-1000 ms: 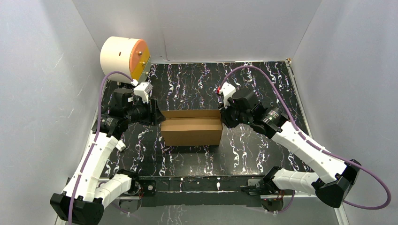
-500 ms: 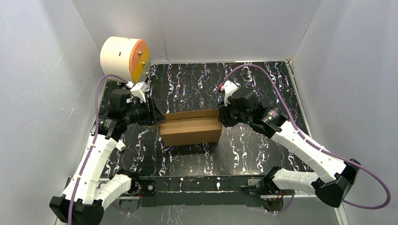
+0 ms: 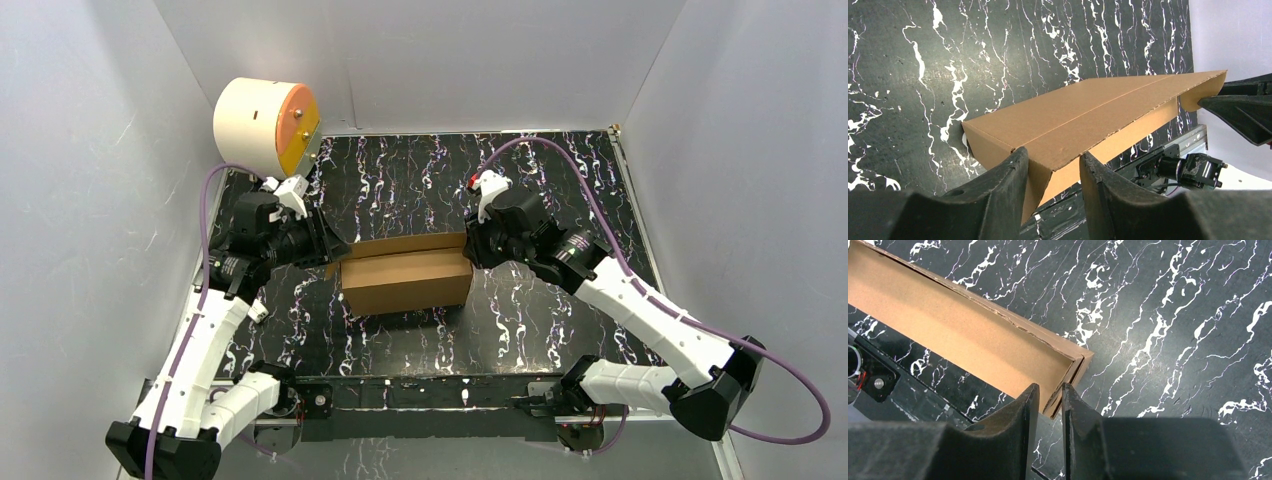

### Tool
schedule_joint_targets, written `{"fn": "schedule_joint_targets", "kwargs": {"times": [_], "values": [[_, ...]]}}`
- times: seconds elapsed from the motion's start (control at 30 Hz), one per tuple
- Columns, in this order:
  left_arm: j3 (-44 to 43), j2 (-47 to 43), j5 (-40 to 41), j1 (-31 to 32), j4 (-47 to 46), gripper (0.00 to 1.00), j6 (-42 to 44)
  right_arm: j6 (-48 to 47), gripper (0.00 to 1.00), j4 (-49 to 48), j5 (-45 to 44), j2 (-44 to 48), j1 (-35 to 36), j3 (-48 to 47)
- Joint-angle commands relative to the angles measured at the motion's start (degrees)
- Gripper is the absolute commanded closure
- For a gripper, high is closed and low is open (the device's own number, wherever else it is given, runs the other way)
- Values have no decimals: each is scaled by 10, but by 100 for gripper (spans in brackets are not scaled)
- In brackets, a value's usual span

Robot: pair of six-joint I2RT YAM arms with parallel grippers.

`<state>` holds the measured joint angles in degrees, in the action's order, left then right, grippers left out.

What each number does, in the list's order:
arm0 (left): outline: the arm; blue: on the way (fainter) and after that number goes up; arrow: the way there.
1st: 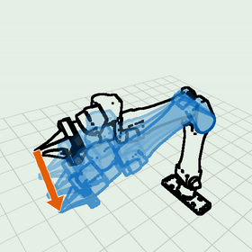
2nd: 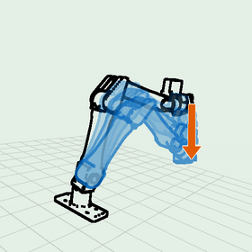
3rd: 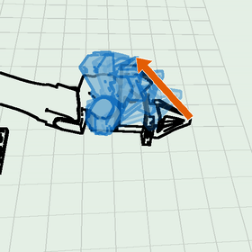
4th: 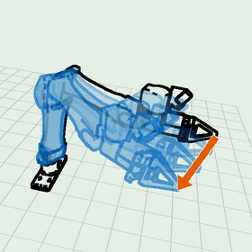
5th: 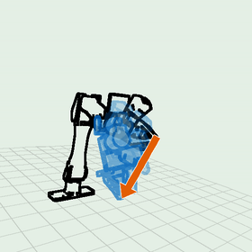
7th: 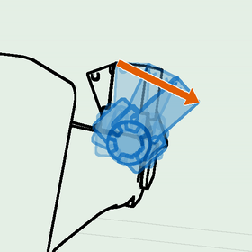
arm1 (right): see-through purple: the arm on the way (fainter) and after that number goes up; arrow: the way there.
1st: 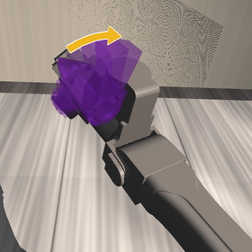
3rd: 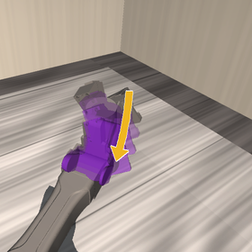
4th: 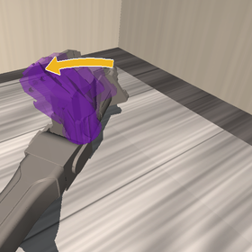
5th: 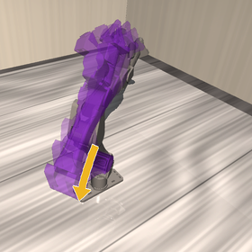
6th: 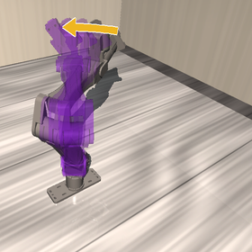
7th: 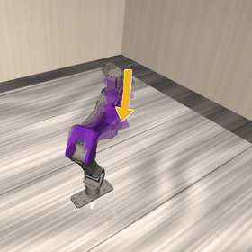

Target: Fold the paper box

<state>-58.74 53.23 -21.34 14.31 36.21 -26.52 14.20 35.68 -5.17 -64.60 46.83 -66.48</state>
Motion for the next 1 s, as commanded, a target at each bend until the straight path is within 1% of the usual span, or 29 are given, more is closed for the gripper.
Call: {"fn": "schedule_joint_targets", "kwargs": {"times": [0.0,0.23,0.37,0.53,0.63,0.73,0.83,0.97], "values": [[17,-21,0,-2,-25,64,-31,4,71,-55,-5,-2,-1,13],[43,-33,15,-2,-46,72,-56,-19,79,-58,-16,-13,-1,16],[49,-35,13,-1,-54,73,-71,-24,82,-56,-17,-16,0,15],[38,-41,37,-1,-46,73,-65,-25,83,-56,-19,-14,-1,12],[18,-42,66,-1,-16,74,-47,-25,82,-56,-29,-8,-1,10],[0,-39,86,-1,18,74,-28,-27,77,-54,-33,-3,-1,5],[-9,-39,88,-1,39,75,-17,-30,73,-51,-34,-1,-1,2],[-13,-44,95,-1,53,75,-15,-33,72,-49,-37,2,-1,-2]]}}
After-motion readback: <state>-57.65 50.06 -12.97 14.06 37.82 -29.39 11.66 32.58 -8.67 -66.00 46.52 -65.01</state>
